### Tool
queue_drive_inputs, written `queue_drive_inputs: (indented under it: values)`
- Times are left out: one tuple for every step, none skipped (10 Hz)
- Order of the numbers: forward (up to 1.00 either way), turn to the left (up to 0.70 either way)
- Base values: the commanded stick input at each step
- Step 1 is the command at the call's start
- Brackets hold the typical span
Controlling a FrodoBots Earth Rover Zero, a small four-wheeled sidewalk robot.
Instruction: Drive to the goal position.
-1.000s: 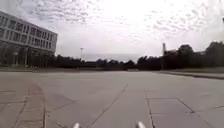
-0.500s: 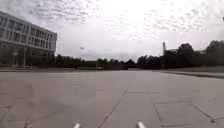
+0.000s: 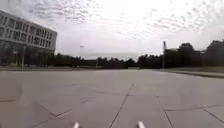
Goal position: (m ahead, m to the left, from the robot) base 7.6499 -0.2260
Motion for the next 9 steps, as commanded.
queue_drive_inputs:
  values:
    - [0.70,0.00]
    - [0.70,0.00]
    - [0.70,0.00]
    - [0.70,0.00]
    - [0.70,0.00]
    - [0.70,0.00]
    - [0.70,0.00]
    - [0.70,0.00]
    - [0.70,0.00]
